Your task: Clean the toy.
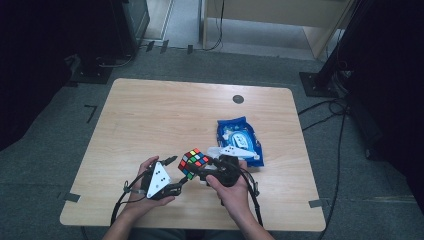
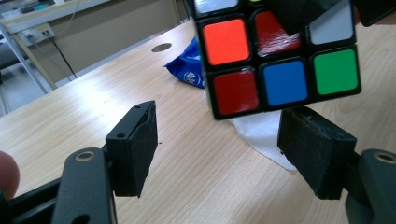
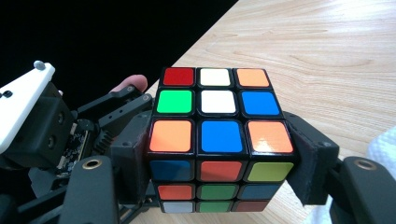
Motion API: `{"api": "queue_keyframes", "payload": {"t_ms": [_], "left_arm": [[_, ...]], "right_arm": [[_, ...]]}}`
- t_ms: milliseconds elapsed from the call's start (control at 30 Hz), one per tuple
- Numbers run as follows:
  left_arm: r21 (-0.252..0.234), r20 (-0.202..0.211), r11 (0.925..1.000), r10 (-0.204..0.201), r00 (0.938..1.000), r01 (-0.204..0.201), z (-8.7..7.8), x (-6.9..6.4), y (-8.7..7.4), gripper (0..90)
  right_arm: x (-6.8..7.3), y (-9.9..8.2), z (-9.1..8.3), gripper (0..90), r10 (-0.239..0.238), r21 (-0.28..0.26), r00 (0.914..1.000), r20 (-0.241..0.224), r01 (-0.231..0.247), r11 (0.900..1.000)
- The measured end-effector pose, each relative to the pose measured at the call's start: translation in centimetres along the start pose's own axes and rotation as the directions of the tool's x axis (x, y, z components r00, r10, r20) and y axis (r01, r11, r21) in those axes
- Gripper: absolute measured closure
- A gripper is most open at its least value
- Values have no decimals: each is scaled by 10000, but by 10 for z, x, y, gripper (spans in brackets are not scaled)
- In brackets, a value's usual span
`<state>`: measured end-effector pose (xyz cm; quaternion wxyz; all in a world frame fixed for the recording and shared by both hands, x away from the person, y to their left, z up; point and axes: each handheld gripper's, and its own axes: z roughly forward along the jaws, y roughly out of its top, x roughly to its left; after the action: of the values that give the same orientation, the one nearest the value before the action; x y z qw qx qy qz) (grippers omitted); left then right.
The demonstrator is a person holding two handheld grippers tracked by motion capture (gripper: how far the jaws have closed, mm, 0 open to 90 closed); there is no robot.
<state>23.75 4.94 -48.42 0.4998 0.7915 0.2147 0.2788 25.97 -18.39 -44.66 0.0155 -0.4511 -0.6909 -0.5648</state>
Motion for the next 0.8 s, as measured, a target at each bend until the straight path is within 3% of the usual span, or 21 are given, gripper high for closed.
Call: {"api": "queue_keyframes", "payload": {"t_ms": [400,800], "left_arm": [[113,-147,9995,298,9994,-297,3,-9,3,298],[260,-370,9978,618,9974,-609,6,-15,3,246]], "right_arm": [[0,0,0,342,-39,45,10000,-45,39,10000],[1,-1,4,342,29,387,10000,45,-30,9992]]}}
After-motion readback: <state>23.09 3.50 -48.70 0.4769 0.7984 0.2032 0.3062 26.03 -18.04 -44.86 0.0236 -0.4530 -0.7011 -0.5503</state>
